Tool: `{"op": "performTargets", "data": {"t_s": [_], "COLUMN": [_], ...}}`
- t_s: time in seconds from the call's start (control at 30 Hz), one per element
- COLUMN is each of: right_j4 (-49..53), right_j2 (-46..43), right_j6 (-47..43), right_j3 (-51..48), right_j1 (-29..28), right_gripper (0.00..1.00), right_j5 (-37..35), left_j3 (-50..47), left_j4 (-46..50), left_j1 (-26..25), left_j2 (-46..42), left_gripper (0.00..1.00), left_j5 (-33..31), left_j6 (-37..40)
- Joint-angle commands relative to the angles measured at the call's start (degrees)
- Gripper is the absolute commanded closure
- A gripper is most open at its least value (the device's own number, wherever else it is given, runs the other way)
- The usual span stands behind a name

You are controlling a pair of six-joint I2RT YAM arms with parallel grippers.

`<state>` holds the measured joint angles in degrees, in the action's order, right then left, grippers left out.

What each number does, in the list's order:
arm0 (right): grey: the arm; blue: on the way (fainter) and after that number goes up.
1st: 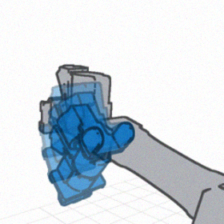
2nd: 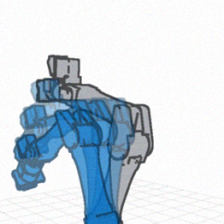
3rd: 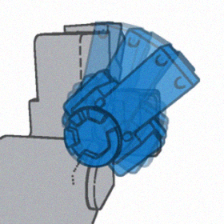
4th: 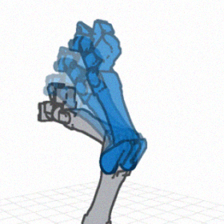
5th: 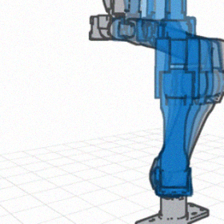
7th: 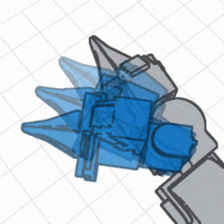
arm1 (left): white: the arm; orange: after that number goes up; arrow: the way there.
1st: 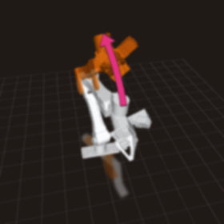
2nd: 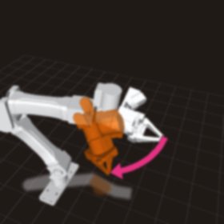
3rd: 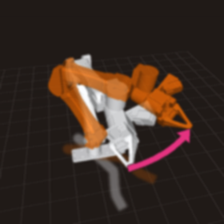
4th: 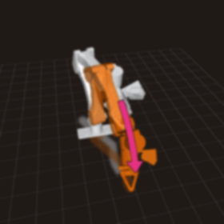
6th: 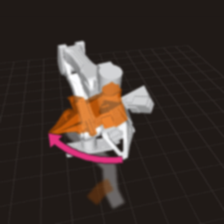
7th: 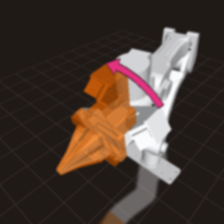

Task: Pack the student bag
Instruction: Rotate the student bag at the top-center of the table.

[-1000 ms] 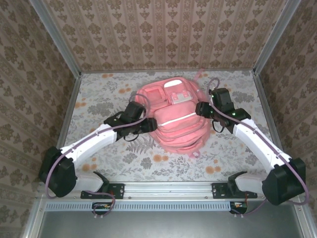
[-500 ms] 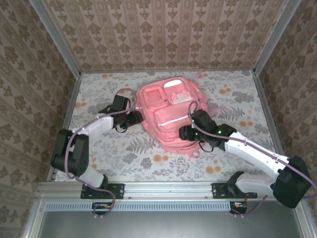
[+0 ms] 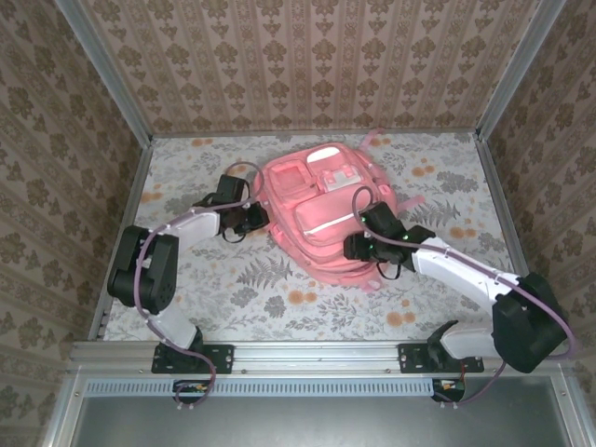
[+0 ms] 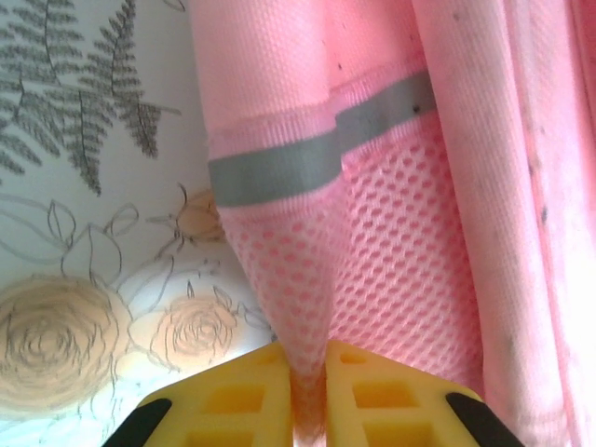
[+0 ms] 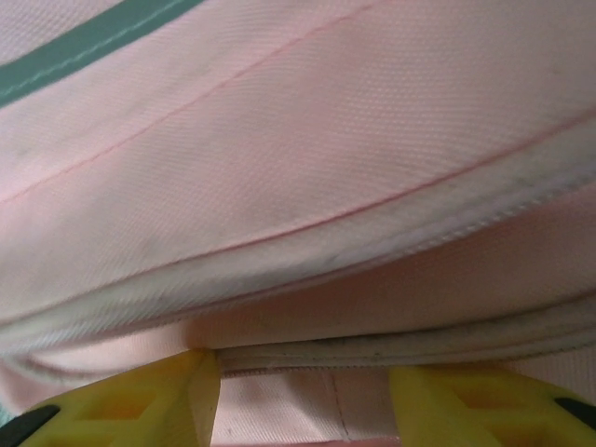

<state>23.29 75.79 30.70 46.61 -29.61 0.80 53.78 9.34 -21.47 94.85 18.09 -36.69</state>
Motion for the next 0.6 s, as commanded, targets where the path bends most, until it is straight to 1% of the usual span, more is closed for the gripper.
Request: {"op": "performTargets", "data": {"t_s": [0.0, 0.07, 0.2, 0.27, 0.33, 0.4, 0.47, 0.53, 0.57], "right_j4": [-2.7, -2.9, -2.2, -1.5, -1.3, -1.9, -1.2, -0.1, 0.3], "right_j2": [3.4, 6.3, 10.2, 10.7, 9.4, 6.5, 2.9, -0.5, -2.2], "right_j6": [-4.8, -7.1, -11.1, -11.8, -11.8, -11.8, -12.3, -12.0, -11.5], "right_j3": [3.5, 5.2, 9.0, 10.6, 11.1, 10.1, 9.3, 8.4, 7.7], "right_j1": [5.2, 7.0, 9.9, 10.8, 10.8, 10.0, 8.3, 6.5, 5.6], "right_gripper": [0.49, 0.49, 0.48, 0.47, 0.47, 0.47, 0.46, 0.45, 0.45], "right_j5": [-2.3, -2.1, -2.5, -2.6, -2.1, -1.4, -2.0, -2.8, -3.3], "left_j3": [-3.3, -4.8, -5.8, -5.4, -4.5, -3.9, -4.0, -3.6, -3.2], "left_j4": [1.5, 1.8, 2.2, 2.2, 3.0, 4.2, 4.6, 5.2, 5.6], "left_j1": [-2.8, -5.1, -12.0, -14.9, -16.6, -16.6, -15.3, -13.3, -11.9], "left_j2": [-4.4, -6.0, -8.0, -8.0, -8.0, -8.7, -9.8, -10.5, -10.5], "left_gripper": [0.86, 0.88, 0.9, 0.9, 0.9, 0.86, 0.81, 0.66, 0.64], "left_j5": [-1.1, -2.6, -7.0, -9.6, -11.4, -12.6, -12.6, -12.0, -11.5], "left_j6": [-2.3, -3.9, -8.9, -10.9, -11.9, -12.4, -11.6, -10.1, -9.2]}}
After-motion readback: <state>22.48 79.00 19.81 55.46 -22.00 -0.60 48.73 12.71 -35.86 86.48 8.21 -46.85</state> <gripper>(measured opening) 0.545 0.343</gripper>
